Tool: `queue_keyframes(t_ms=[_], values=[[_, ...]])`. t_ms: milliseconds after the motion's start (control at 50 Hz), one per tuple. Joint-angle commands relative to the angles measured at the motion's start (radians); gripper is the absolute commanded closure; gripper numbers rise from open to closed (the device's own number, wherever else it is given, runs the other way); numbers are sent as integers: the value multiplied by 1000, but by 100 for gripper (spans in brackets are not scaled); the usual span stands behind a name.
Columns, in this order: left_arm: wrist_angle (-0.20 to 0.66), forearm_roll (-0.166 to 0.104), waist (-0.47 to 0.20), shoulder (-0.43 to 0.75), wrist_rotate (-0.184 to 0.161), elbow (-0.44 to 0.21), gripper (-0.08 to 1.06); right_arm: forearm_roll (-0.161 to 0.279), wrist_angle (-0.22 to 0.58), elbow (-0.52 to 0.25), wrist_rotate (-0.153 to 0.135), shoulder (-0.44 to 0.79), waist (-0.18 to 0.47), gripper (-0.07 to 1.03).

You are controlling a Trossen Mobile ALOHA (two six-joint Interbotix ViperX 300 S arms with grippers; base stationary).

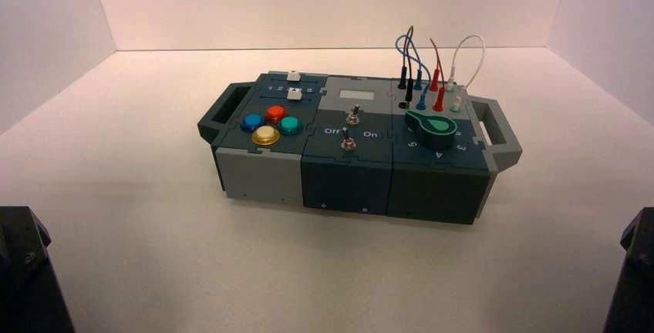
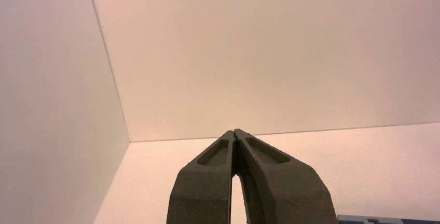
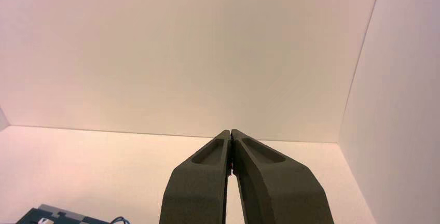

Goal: Push the blue button with the left gripper.

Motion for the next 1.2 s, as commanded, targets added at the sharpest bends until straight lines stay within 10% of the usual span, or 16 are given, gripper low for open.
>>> queue_keyframes(t_ms=[20,500,1200], values=[[2,0,3,12,3,-25,101,2,-2,-25,0,8,-2,98],[94,-3,-6,43,-5,-54,101,5,37,-34,3,5,-2,98],[667,-38,-233,124,-6,-265,101,124,627,-245,-2,75,38,98]])
